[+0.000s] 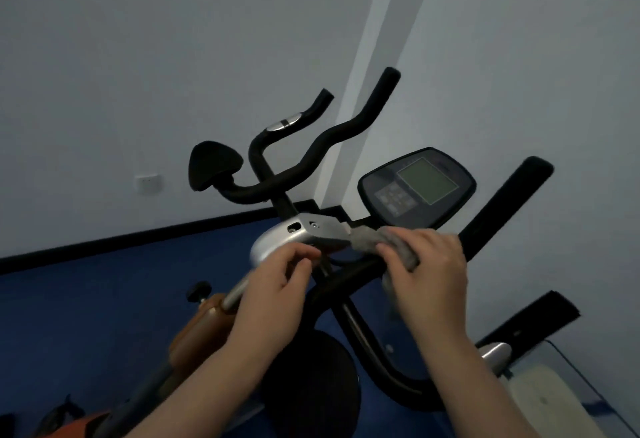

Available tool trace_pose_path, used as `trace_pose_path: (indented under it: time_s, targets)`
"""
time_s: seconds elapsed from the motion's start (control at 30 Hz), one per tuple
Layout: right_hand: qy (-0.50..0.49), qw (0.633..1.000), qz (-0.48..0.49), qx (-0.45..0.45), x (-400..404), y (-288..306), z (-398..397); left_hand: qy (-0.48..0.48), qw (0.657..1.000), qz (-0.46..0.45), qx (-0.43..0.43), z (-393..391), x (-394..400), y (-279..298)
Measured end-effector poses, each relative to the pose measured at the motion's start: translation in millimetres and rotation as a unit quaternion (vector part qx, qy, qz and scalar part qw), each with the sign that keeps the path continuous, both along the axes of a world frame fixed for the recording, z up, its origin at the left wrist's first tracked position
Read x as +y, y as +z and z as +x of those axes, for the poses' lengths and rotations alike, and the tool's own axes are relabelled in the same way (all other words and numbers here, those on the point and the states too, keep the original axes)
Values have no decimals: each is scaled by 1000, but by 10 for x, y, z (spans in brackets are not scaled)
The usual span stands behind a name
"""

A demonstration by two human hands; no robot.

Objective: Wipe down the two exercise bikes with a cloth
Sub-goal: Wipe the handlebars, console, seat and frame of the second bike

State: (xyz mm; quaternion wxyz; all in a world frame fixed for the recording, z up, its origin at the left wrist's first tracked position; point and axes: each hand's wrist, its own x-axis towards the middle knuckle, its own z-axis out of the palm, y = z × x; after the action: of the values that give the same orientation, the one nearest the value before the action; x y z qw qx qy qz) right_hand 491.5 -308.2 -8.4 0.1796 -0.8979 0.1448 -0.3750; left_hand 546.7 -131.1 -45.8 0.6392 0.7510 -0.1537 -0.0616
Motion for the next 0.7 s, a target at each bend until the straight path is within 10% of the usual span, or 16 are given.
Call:
trace_pose_path:
  time_s: [0.4,0.7]
  targets:
    - [-107,993,48,-30,61,-28,-154,-88,992,72,-60,4,-34,-55]
    - [100,977,-83,170,341,55,194,-86,988,-33,127,-47,88,-177]
